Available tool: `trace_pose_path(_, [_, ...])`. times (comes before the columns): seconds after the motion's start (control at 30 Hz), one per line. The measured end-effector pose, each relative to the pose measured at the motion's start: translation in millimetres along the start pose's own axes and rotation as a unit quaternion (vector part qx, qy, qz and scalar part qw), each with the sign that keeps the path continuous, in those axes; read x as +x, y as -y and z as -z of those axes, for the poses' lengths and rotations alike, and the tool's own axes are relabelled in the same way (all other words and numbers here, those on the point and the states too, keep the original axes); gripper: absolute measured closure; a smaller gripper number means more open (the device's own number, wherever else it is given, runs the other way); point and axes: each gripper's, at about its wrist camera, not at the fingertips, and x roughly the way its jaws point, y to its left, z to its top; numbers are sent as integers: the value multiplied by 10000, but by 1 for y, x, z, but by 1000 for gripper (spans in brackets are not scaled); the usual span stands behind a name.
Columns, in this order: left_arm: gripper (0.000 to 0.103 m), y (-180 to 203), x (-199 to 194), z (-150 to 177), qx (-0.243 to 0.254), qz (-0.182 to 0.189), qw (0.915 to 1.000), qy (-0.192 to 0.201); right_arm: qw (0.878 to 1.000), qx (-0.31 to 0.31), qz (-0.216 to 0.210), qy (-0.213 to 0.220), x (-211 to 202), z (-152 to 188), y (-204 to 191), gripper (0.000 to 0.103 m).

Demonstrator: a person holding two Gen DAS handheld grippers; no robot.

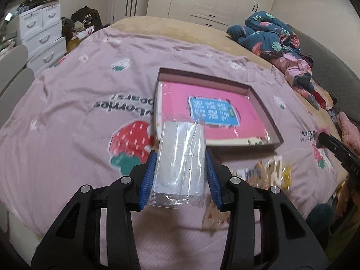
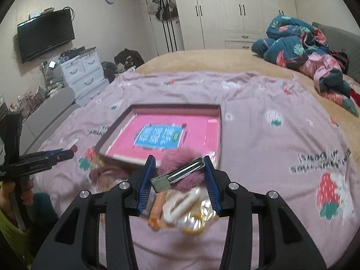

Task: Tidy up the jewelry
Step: 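Carry the packet and pom-pom clip into the tray and open both grippers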

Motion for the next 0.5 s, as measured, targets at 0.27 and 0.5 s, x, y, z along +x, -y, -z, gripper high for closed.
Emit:
trace_pose_path(0.27, [69,14,24,-32,61,-52,10000,40,9999,34,28,110,27,-37,9,61])
trace_pose_path(0.5, [69,27,54,-47,210,-163,9996,-90,10000,60,-66,-2,65,-57,10,61])
